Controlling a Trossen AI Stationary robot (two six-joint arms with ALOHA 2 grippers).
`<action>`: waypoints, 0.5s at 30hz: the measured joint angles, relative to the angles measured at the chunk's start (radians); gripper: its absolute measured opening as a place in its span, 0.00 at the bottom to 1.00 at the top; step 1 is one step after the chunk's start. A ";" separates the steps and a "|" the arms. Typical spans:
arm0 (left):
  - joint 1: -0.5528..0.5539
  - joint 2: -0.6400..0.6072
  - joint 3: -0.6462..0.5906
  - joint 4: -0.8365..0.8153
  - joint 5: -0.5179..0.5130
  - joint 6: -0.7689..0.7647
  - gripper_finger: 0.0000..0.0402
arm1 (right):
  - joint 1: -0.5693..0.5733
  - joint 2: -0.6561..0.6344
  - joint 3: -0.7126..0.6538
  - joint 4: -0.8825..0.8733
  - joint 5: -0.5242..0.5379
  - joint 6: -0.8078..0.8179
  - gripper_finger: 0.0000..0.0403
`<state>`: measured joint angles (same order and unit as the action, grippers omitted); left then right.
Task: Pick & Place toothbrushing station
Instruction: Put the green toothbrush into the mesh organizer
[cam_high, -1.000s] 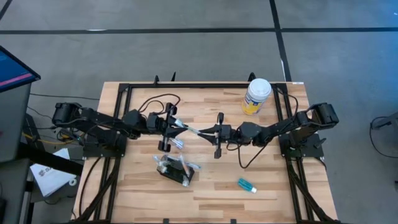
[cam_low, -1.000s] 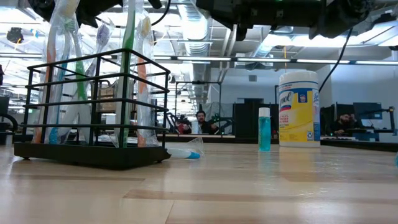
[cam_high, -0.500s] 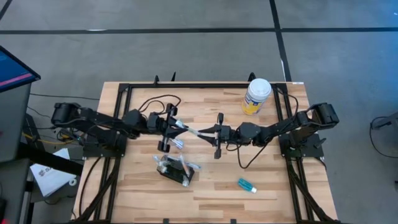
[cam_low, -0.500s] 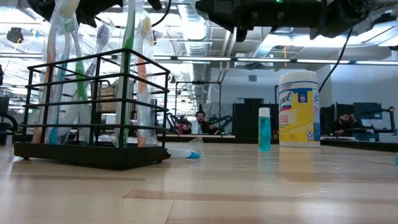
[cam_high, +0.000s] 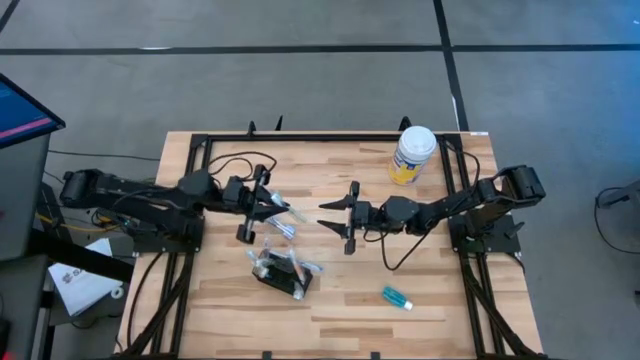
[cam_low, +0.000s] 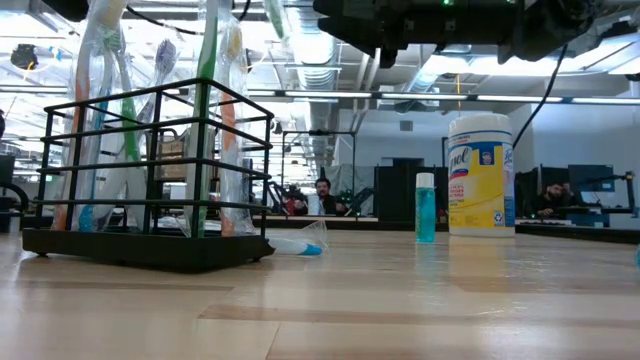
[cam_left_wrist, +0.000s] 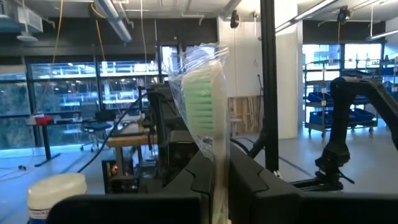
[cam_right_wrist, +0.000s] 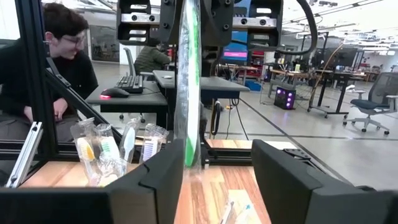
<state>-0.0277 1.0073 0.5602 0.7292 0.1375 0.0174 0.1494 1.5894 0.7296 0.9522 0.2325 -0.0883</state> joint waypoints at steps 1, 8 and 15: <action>0.000 -0.012 0.000 -0.018 0.000 0.000 0.02 | 0.000 0.000 0.000 0.000 0.000 0.000 0.45; 0.000 -0.099 0.000 -0.203 0.026 -0.037 0.02 | 0.001 0.000 0.000 -0.003 0.000 0.002 0.51; 0.000 -0.142 0.000 -0.280 0.076 -0.082 0.02 | 0.001 0.000 0.000 -0.006 0.000 0.002 0.51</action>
<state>-0.0280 0.8654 0.5602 0.4489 0.2138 -0.0646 0.1501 1.5894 0.7296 0.9464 0.2325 -0.0860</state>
